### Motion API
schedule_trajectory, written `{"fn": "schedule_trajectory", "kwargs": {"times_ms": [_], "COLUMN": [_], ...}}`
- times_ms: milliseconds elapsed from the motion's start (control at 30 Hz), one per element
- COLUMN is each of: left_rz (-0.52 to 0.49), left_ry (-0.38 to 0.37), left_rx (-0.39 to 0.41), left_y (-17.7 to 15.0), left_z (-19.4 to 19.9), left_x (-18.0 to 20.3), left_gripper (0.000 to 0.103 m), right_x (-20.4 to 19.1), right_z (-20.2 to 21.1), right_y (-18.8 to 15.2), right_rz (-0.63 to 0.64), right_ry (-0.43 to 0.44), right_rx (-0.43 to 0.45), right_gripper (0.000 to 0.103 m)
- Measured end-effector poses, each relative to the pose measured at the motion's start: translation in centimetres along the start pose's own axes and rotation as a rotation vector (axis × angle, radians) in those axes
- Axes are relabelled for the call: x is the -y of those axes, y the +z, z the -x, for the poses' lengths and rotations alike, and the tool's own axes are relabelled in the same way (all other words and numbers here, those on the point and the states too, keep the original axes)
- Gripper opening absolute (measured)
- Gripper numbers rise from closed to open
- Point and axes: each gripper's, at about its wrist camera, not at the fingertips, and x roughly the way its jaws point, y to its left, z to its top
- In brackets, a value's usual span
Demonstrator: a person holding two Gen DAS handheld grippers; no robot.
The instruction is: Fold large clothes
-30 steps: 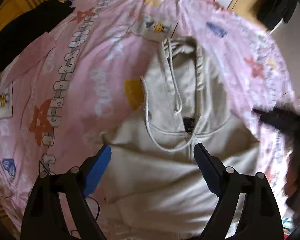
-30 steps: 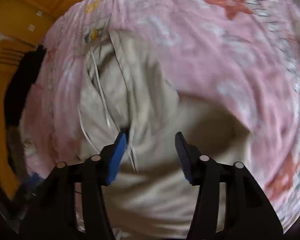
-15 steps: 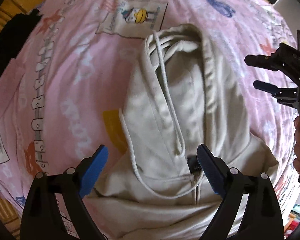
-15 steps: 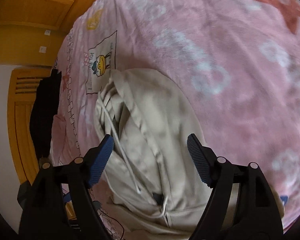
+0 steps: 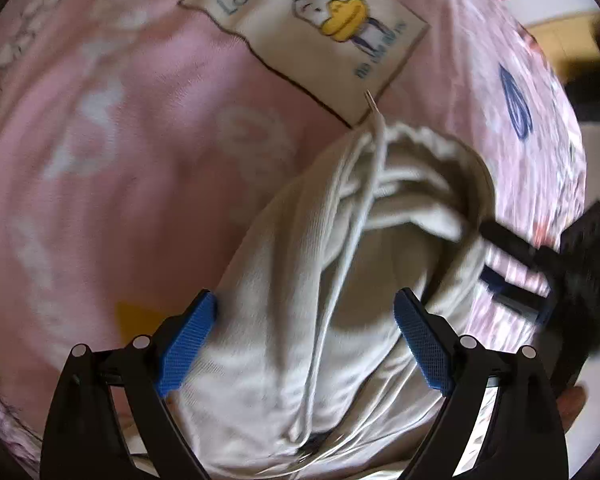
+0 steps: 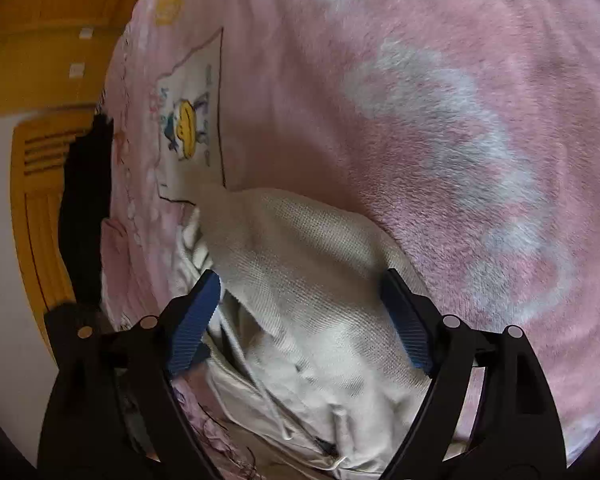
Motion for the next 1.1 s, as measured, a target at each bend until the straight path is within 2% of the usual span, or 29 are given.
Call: {"fn": "schedule_trajectory", "kwargs": {"times_ms": [67,100,167,200,233,267,300,400,467,600,767,833,1000,1100], "left_rz": [0.035,0.04,0.047,0.059,0.068,0.078,0.083,0.09,0.084,0.053,-0.013,-0.038,-0.029,0.023], "left_ry": [-0.01,-0.004,0.002,0.005,-0.004,-0.008,-0.009,-0.05,-0.085,-0.128,-0.142,-0.155,-0.215,-0.307], "left_rx": [-0.001,0.004,0.013,0.016,0.012,0.013,0.02,0.04,0.05,0.073,0.119,0.144,0.223,0.249], "left_y": [0.8,0.9,1.0,0.7,0.9,0.6,0.5,-0.4,-1.4,-4.5,-8.6,-10.6,-16.7,-21.1], "left_z": [-0.8,-1.0,-1.3,-1.4,-1.4,-1.2,-0.9,0.4,1.3,3.7,6.2,7.1,8.1,7.3], "left_x": [-0.3,-0.3,-0.1,-0.1,-0.3,-0.4,-0.5,-0.8,-1.0,-1.0,-0.8,-1.4,-3.8,-5.6], "left_gripper": [0.087,0.083,0.068,0.05,0.046,0.042,0.035,0.02,0.016,0.015,0.015,0.015,0.015,0.016], "right_x": [-0.7,-1.2,-1.7,-2.2,-2.8,-3.3,-3.8,-4.7,-5.0,-6.5,-9.9,-10.3,-9.7,-8.3], "right_z": [-0.3,-0.5,-0.8,-0.9,-1.0,-1.0,-0.8,-0.1,0.4,3.0,6.4,7.7,10.7,10.9], "right_y": [0.3,0.3,0.1,-0.1,-0.3,-0.6,-1.2,-2.4,-3.1,-5.6,-11.4,-13.7,-20.1,-23.6], "right_rz": [0.049,0.081,0.123,0.163,0.217,0.255,0.302,0.381,0.385,0.436,0.656,0.7,0.715,0.704], "right_ry": [-0.033,-0.063,-0.086,-0.112,-0.14,-0.165,-0.188,-0.223,-0.217,-0.187,-0.199,-0.192,-0.142,-0.116], "right_rx": [0.005,0.01,0.015,0.024,0.03,0.037,0.055,0.107,0.133,0.207,0.28,0.305,0.348,0.327], "right_gripper": [0.082,0.082,0.081,0.071,0.062,0.046,0.039,0.031,0.028,0.027,0.027,0.027,0.026,0.026]}}
